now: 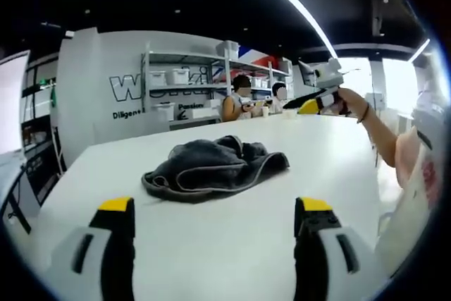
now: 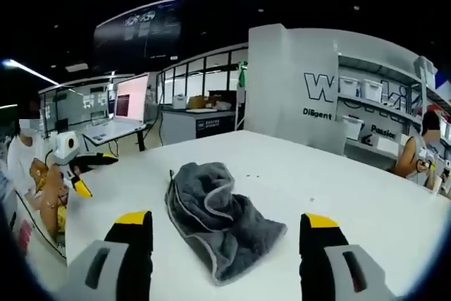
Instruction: Fold the towel on the table until its edges align and the towel forms a compact rectangular stack.
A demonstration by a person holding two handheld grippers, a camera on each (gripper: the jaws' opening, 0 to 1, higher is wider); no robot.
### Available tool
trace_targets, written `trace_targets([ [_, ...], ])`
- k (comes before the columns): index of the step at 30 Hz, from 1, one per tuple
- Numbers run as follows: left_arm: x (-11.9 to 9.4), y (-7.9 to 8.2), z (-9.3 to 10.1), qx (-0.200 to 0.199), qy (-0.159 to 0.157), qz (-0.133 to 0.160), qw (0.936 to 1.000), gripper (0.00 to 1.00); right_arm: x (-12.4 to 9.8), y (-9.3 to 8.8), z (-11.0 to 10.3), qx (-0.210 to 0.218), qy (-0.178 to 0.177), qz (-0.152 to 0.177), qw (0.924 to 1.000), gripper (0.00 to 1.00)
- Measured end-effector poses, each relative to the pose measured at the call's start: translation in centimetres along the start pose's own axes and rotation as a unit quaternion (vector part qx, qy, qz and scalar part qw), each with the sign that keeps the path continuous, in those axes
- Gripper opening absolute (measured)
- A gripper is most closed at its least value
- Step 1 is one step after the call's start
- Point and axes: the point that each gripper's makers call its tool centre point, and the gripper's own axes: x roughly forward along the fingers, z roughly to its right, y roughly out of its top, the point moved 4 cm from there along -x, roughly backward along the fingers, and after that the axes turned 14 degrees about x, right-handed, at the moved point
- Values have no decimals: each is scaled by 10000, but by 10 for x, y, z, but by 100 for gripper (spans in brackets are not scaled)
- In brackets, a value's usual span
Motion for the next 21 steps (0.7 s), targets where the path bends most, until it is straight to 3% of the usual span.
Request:
trace_targets([
  [13, -3, -3, 1, -45, 22, -3, 10000, 99, 66, 13, 6, 56, 61, -455, 9989, 70],
  [18, -4, -2, 2, -39, 34, -1, 10000, 99, 87, 11, 4, -52, 203, -698, 9973, 58],
  [21, -6, -3, 2, 4, 77, -50, 10000, 99, 98, 8, 1, 30, 239, -810, 9964, 57],
])
